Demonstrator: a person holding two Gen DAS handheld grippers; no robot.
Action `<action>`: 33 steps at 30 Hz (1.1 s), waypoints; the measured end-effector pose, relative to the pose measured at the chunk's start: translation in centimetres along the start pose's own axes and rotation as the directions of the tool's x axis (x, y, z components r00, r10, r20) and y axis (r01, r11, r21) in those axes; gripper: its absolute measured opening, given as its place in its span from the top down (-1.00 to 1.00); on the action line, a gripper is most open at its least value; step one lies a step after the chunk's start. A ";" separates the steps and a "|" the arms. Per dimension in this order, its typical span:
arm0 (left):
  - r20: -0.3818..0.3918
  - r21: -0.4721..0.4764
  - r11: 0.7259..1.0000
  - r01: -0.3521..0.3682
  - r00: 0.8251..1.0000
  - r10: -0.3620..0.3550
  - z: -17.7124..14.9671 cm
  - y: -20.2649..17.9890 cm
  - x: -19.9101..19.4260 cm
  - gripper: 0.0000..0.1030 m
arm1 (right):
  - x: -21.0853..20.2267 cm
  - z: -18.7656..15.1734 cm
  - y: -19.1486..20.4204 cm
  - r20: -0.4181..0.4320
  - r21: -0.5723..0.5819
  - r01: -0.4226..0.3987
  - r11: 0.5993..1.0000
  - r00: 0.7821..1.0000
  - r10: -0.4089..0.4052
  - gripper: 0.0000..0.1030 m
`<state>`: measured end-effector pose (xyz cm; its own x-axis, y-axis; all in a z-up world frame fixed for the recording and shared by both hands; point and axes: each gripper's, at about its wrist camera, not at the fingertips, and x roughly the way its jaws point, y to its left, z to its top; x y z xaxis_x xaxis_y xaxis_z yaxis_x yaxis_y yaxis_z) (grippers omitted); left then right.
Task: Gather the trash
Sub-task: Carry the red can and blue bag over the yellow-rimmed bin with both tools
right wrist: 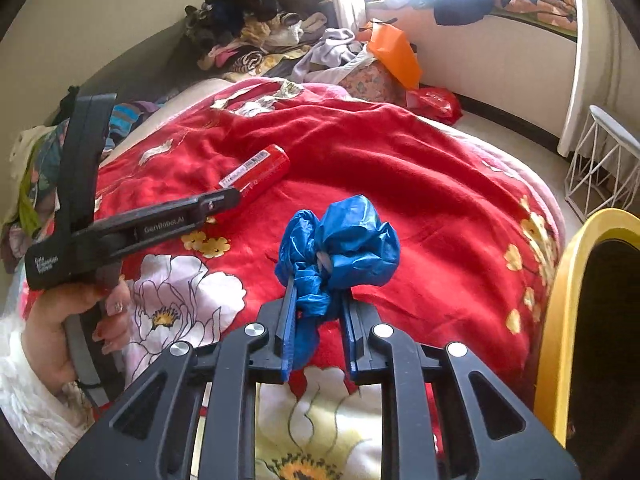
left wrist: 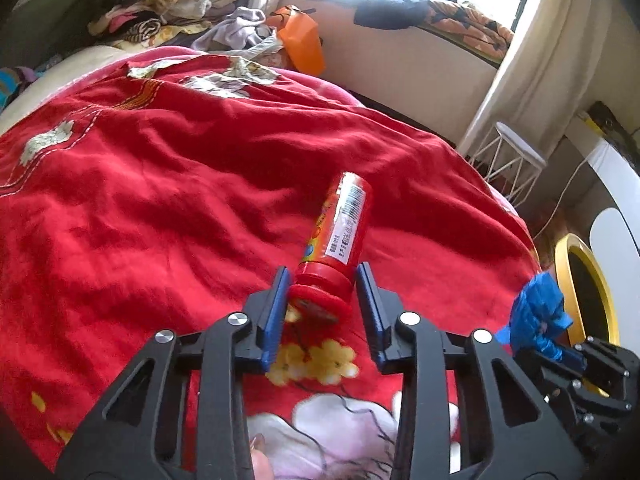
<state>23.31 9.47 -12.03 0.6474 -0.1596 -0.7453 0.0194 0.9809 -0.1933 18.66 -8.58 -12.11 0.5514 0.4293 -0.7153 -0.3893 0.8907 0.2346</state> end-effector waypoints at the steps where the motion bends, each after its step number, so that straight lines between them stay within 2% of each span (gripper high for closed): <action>1: 0.000 0.005 1.000 -0.001 1.000 0.001 -0.1 -0.3 -0.2 0.51 | -0.4 0.0 -0.2 0.006 0.004 -0.001 1.000 1.000 0.001 0.65; 6: 0.013 0.024 1.000 0.000 1.000 0.000 -0.5 -1.9 -1.3 0.52 | -1.9 0.2 -0.7 0.039 0.019 -0.001 1.000 0.999 0.000 0.66; 14: 0.076 0.063 0.996 0.058 0.995 -0.063 -0.1 -4.8 -4.5 0.52 | -5.0 0.4 -2.8 0.098 0.062 0.010 0.998 0.995 -0.016 0.67; 24: 0.129 0.130 0.983 0.133 0.980 -0.149 0.6 -9.5 -7.6 0.52 | -9.5 0.5 -6.8 0.183 0.140 0.049 0.989 0.980 -0.074 0.68; 33: 0.151 0.201 0.965 0.170 0.968 -0.202 0.4 -13.0 -9.2 0.52 | -12.8 -0.1 -10.6 0.228 0.216 0.088 0.972 0.964 -0.137 0.68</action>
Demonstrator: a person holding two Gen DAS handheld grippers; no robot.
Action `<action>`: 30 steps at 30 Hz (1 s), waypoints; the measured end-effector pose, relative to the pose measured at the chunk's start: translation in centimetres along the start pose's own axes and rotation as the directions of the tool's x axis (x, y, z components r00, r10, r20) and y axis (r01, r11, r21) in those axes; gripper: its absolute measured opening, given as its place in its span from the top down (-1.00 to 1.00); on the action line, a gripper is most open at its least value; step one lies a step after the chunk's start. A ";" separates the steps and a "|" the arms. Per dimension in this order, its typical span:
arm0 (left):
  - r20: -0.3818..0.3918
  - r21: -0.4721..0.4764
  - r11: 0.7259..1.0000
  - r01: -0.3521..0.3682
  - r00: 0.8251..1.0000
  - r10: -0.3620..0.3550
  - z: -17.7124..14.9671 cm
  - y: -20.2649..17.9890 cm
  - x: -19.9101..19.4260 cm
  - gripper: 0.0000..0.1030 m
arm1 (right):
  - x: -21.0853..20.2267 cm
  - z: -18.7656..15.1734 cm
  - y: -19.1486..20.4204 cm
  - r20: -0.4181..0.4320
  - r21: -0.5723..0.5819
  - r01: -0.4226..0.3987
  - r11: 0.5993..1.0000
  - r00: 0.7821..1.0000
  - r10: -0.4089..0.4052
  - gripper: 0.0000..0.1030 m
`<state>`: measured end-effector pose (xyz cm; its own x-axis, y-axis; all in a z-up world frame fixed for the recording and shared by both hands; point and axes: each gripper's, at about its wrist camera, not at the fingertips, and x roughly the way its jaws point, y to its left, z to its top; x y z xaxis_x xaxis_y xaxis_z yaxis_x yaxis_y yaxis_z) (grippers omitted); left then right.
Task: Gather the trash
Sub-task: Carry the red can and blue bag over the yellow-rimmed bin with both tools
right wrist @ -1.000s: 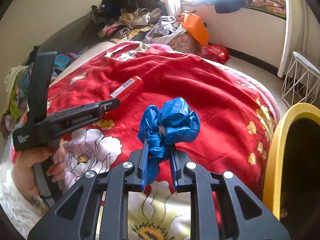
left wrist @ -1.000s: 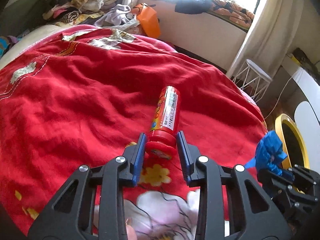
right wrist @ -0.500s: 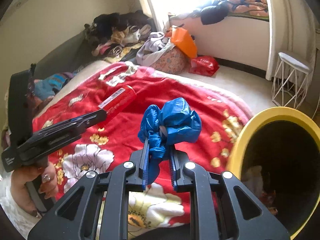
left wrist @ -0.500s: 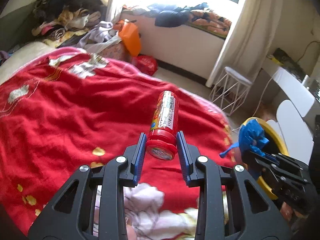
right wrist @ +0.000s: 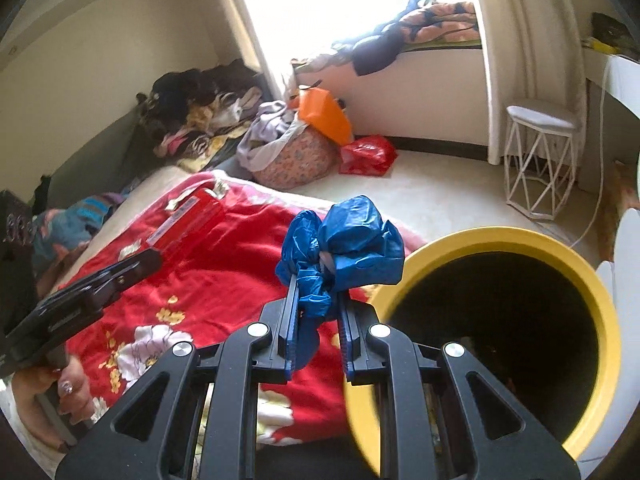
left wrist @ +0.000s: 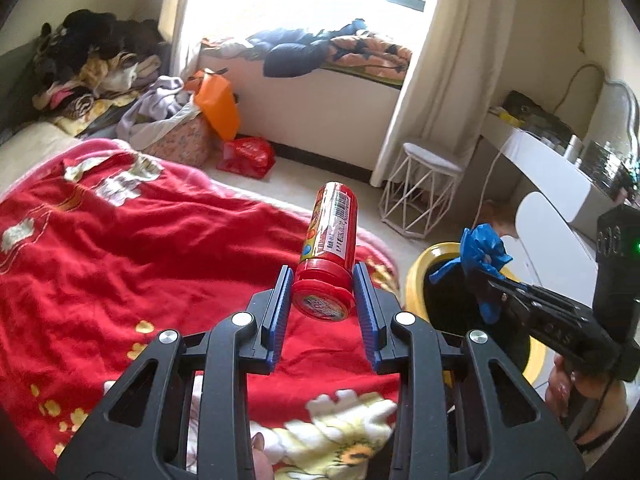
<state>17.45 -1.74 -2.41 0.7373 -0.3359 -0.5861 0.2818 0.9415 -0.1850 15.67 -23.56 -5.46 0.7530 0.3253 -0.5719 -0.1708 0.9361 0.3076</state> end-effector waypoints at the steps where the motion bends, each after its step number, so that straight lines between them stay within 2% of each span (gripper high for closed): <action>1: 0.002 0.008 1.000 0.005 1.000 -0.005 0.1 -0.4 -0.1 0.52 | -0.2 0.0 -0.2 0.005 0.003 0.011 1.000 1.000 -0.011 0.68; 16: 0.020 0.103 0.992 0.073 0.997 -0.076 0.0 -5.6 -0.9 0.52 | -3.1 -0.3 -5.2 0.052 0.086 0.110 0.990 0.992 -0.115 0.68; 30: -0.013 0.169 0.976 0.138 0.990 -0.138 -1.1 -9.4 -0.3 0.52 | -5.0 -0.7 -8.1 0.069 0.144 0.184 0.972 0.978 -0.196 0.68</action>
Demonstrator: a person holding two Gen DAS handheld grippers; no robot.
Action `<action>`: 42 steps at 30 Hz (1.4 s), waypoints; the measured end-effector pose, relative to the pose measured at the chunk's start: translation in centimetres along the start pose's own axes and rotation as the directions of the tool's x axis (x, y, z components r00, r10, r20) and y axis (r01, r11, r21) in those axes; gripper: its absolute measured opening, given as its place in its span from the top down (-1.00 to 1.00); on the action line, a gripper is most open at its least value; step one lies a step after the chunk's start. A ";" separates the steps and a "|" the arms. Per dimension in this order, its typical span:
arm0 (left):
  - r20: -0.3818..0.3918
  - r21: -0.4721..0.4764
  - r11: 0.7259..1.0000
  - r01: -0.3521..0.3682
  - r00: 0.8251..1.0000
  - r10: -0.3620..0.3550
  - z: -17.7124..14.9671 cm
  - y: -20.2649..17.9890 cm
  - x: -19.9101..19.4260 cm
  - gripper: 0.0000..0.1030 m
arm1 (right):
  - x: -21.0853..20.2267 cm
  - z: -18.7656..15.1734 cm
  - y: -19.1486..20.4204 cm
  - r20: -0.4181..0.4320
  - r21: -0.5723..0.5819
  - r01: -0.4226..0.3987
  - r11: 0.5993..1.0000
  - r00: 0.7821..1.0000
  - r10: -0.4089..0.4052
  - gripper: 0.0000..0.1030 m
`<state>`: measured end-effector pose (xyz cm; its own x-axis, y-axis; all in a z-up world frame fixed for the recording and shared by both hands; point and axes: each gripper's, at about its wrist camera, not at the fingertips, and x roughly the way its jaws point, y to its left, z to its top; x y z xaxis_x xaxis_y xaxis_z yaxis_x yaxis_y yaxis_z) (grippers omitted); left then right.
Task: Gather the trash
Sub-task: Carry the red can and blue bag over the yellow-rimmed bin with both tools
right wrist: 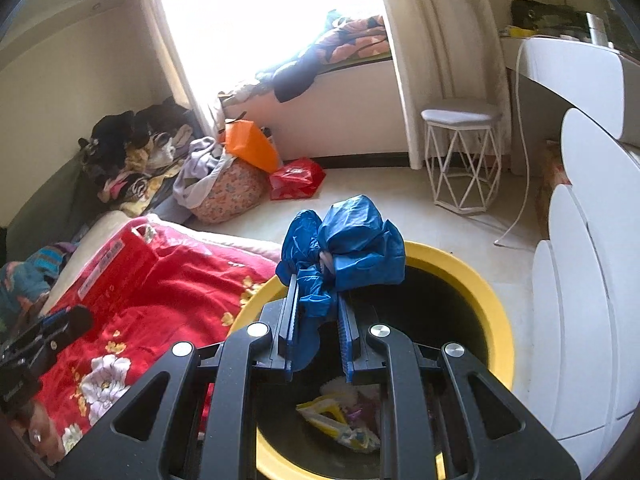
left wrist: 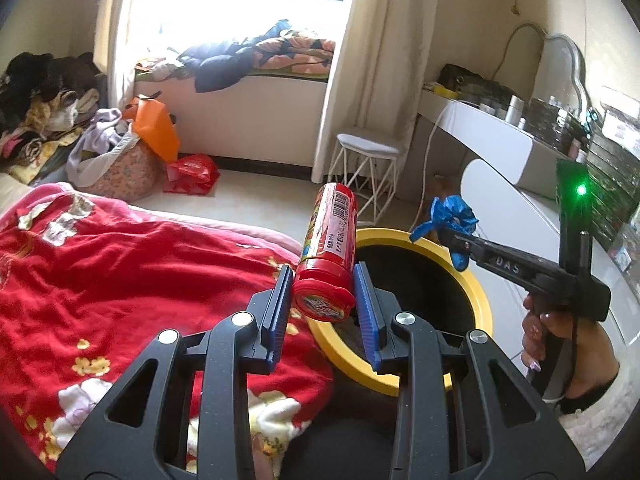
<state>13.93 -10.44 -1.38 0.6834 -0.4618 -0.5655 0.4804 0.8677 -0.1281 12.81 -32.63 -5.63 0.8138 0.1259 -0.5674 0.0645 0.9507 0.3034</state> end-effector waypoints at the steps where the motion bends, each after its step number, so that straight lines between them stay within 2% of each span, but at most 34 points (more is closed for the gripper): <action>1: -0.002 0.005 1.000 0.003 1.000 -0.003 -0.1 -0.3 0.1 0.52 | -0.1 0.0 -0.2 0.002 0.003 0.005 1.000 1.000 -0.005 0.68; 14: -0.047 0.077 0.996 0.034 0.998 -0.030 -1.1 -3.1 1.6 0.52 | -0.4 0.1 -3.3 0.014 0.050 0.053 0.997 0.998 -0.054 0.68; 27: -0.120 0.118 0.991 0.064 0.991 -0.050 -2.5 -5.3 4.6 0.52 | 0.6 -0.5 -5.2 -0.030 0.093 0.070 0.993 0.997 -0.067 0.68; 42: -0.218 0.092 0.991 0.093 0.973 -0.071 -3.6 -6.3 8.5 0.51 | 1.8 -1.4 -6.3 -0.079 0.099 0.070 0.993 0.995 -0.062 0.64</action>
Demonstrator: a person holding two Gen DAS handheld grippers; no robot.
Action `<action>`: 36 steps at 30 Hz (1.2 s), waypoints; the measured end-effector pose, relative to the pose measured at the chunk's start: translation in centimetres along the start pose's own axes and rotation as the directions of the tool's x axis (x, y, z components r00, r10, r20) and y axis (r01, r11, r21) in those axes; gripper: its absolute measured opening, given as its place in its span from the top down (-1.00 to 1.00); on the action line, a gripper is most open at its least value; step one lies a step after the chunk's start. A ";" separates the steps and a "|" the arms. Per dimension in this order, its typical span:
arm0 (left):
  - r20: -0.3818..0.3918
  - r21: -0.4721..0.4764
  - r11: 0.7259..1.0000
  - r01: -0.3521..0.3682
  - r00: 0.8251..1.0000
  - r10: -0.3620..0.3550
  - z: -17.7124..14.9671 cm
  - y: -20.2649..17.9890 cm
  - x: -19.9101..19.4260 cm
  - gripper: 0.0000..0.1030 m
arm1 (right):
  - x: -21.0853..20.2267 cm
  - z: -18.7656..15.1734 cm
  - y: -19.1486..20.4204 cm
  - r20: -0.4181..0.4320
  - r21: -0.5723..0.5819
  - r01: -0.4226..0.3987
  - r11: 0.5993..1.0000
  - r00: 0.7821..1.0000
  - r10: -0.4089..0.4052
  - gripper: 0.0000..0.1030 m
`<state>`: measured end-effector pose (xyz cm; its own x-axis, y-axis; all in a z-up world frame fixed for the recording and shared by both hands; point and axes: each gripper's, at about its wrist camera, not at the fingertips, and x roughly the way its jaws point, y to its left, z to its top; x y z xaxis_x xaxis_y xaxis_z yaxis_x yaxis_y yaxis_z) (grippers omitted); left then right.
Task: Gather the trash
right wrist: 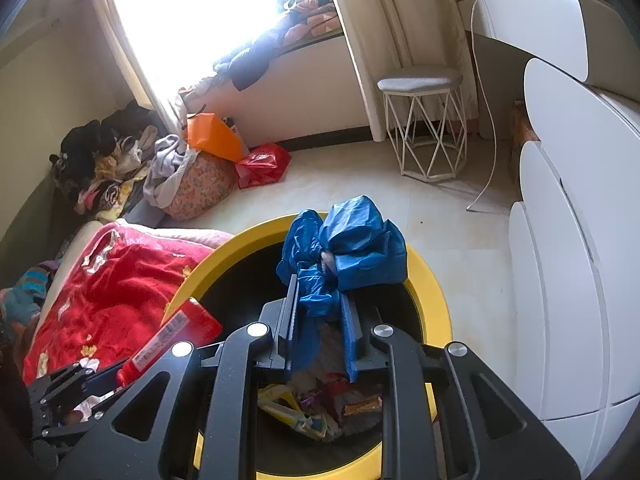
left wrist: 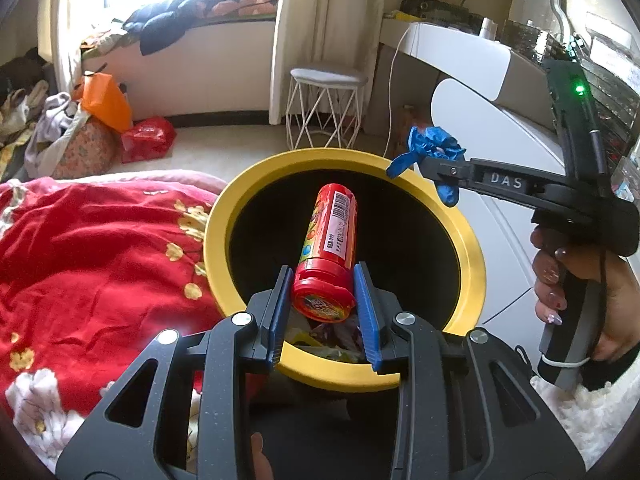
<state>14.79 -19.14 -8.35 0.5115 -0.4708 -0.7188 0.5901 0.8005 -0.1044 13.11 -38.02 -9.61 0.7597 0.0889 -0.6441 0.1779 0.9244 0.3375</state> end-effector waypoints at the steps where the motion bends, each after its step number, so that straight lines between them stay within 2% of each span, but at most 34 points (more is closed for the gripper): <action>1: -0.004 -0.002 1.000 0.004 1.000 -0.004 0.0 0.0 0.1 0.51 | 0.0 0.0 -0.1 -0.002 0.001 0.000 1.000 1.000 0.000 0.64; 10: -0.030 0.003 1.000 0.026 0.999 -0.026 0.3 -0.2 1.4 0.51 | 0.2 0.0 -0.2 -0.012 0.010 0.002 1.000 1.000 -0.002 0.54; 12: -0.032 0.004 1.000 0.027 0.999 -0.027 0.4 -0.2 1.5 0.49 | 0.2 -0.1 -0.2 -0.013 0.009 0.003 1.000 1.000 -0.003 0.42; 14: -0.027 -0.003 1.000 0.027 0.999 -0.027 0.4 -0.3 1.5 0.34 | 0.2 0.0 -0.3 -0.013 0.008 0.002 1.000 1.000 -0.002 0.33; 15: -0.024 -0.006 1.000 0.028 0.999 -0.028 0.4 -0.2 1.3 0.18 | 0.1 0.0 -0.3 -0.012 0.007 0.003 1.000 1.000 -0.003 0.27; 17: -0.017 -0.014 0.999 0.031 0.999 -0.031 0.4 -0.2 1.0 0.10 | -0.1 0.0 -0.3 -0.008 0.007 0.005 1.000 1.000 -0.005 0.20; 20: -0.014 -0.026 0.999 0.018 1.000 -0.019 0.4 0.1 0.4 -0.17 | -0.7 -0.1 -0.2 -0.003 -0.002 0.006 1.000 1.000 -0.006 0.10; 25: 0.003 -0.065 0.998 -0.005 1.000 0.005 0.2 1.0 -1.2 -0.71 | -2.1 -0.2 0.5 0.017 -0.020 0.003 1.000 1.000 -0.003 -0.16; 27: 0.012 -0.081 0.997 -0.018 1.000 0.019 0.1 1.4 -2.0 -0.77 | -3.0 -0.3 1.0 0.028 -0.028 -0.001 1.000 1.000 0.001 -0.36; 30: 0.026 -0.109 0.994 -0.032 0.999 0.035 -0.1 2.2 -3.2 -0.79 | -4.1 -0.5 1.9 0.043 -0.032 -0.026 0.999 0.999 0.027 -0.52; 36: 0.068 -0.154 0.984 -0.085 0.993 0.097 -1.1 3.7 -6.6 -0.79 | -5.9 -0.8 4.3 0.068 -0.083 -0.049 0.995 0.996 0.055 -0.74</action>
<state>12.93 -12.68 -4.71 0.6073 -0.4154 -0.6773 0.4415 0.8851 -0.1470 8.86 -34.25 -4.92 0.8090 0.1140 -0.5766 0.0880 0.9465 0.3105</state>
